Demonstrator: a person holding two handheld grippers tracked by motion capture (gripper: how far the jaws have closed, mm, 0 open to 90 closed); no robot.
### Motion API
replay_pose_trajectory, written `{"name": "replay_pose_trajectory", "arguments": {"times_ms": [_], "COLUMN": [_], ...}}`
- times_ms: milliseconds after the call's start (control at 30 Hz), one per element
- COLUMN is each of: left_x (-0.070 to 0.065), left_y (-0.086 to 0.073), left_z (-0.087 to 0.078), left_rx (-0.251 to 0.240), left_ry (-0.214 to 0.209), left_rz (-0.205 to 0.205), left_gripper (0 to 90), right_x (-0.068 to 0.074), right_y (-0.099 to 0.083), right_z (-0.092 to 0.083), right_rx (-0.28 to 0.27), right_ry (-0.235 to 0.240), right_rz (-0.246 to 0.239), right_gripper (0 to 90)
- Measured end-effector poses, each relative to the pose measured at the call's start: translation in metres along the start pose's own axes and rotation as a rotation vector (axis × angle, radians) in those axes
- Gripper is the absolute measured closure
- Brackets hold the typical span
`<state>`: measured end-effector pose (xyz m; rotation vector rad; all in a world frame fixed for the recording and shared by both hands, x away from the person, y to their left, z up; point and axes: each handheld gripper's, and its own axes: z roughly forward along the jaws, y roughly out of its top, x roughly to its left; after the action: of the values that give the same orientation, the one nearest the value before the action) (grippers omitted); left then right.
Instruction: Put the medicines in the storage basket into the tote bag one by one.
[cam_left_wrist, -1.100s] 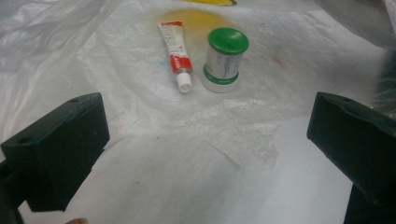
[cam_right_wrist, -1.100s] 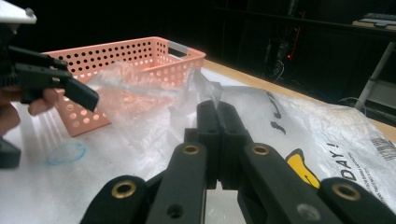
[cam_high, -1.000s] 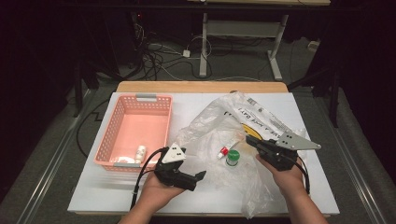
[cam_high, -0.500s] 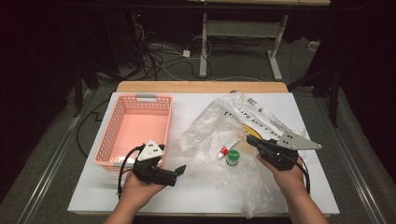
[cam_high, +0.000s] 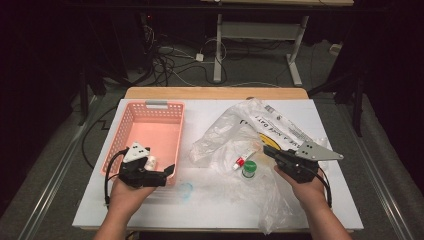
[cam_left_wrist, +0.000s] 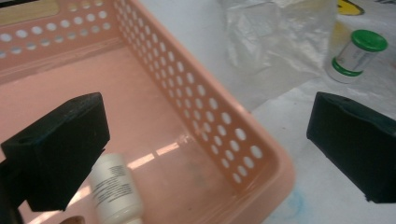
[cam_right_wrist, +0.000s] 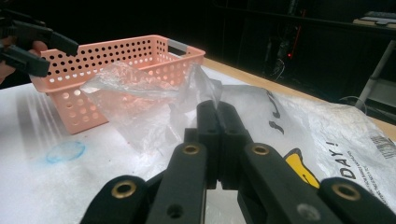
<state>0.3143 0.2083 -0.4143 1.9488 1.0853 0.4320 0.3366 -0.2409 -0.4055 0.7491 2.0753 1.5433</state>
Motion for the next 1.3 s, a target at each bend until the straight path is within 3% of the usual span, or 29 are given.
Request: {"name": "replay_pose_trajectory", "arguments": {"times_ms": [133,367,600,733,800,967,1067,1167,1300], "left_x": [0.015,0.031,0.035,0.038,0.037,0.042,0.047,0.053,0.056], "left_y": [-0.004,-0.010,-0.006,0.000,0.005,0.015,0.021,0.027,0.034], "left_z": [-0.006,-0.011,-0.003,0.003,0.007,0.018,0.024,0.034,0.043], "left_rx": [0.000,0.013,0.053,0.071,0.116,0.248,0.298,0.381,0.490], "left_ry": [0.030,0.080,0.075,0.058,0.071,0.074,0.072,0.048,0.048], "left_rz": [-0.042,-0.074,-0.093,-0.134,-0.119,-0.130,-0.157,-0.191,-0.194], "left_gripper": [0.0,0.0,0.0,0.0,0.0,0.7,2.7,5.2,13.7], "right_x": [0.000,0.000,0.000,0.000,0.000,0.000,0.000,0.000,0.001], "right_y": [0.000,0.000,-0.002,-0.001,-0.001,0.001,0.001,0.000,0.000], "right_z": [0.000,-0.001,0.001,0.001,0.001,-0.001,-0.002,-0.001,-0.001], "right_rx": [0.000,-0.003,0.010,0.010,0.005,0.000,-0.002,0.004,0.004], "right_ry": [0.000,-0.002,-0.002,-0.002,-0.002,-0.003,-0.003,-0.002,0.000], "right_rz": [0.001,-0.001,0.000,0.002,-0.002,-0.004,-0.003,0.001,0.000], "right_gripper": [90.0,90.0,90.0,90.0,90.0,90.0,90.0,90.0,90.0]}}
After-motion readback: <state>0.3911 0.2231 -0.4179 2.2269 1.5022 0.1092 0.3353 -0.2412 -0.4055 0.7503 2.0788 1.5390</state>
